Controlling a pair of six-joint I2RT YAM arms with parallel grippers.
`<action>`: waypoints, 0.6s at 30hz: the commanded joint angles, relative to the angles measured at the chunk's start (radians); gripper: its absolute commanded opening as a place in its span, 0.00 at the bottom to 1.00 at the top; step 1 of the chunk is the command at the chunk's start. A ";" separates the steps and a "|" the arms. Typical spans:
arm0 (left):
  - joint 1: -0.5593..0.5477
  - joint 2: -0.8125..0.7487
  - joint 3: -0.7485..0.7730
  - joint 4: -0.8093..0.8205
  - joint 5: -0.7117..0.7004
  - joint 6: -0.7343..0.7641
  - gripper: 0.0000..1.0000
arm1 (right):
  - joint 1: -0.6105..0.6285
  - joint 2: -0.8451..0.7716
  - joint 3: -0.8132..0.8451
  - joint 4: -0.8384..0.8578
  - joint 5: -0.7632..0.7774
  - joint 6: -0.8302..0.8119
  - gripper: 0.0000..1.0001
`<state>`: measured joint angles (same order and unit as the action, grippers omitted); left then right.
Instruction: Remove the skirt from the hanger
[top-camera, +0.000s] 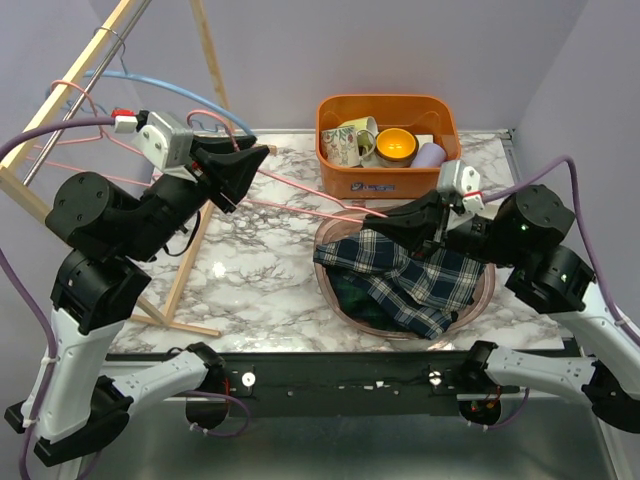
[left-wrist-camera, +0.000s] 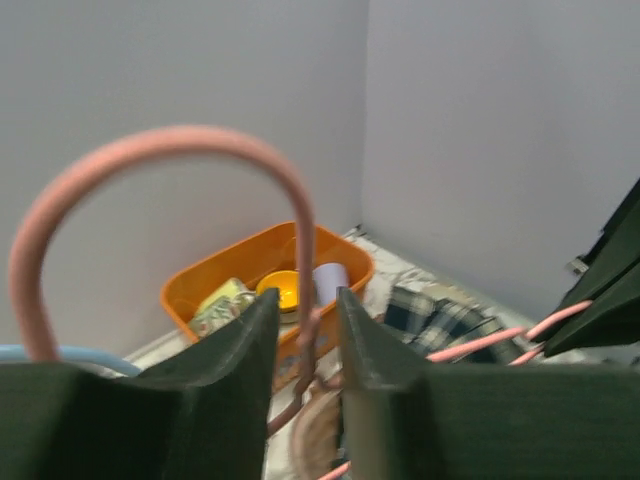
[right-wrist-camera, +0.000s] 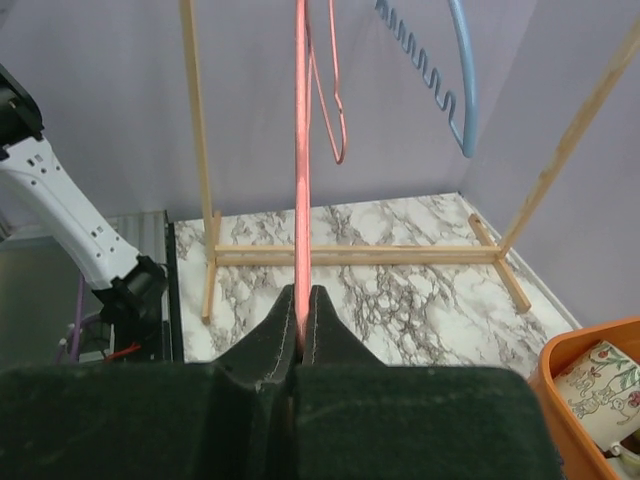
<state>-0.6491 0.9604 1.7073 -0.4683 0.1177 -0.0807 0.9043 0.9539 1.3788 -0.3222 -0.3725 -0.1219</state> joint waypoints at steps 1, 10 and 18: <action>0.003 -0.020 0.028 -0.003 0.053 -0.001 0.63 | 0.001 -0.084 -0.056 0.164 0.058 0.027 0.01; 0.003 -0.066 0.040 0.033 0.118 -0.080 0.99 | 0.001 -0.127 -0.069 0.179 0.201 0.002 0.01; 0.003 -0.130 0.011 0.017 0.186 -0.113 0.99 | -0.001 -0.060 -0.029 0.218 0.360 -0.053 0.01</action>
<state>-0.6491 0.8642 1.7267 -0.4446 0.2340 -0.1627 0.9039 0.8455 1.3148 -0.1707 -0.1501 -0.1291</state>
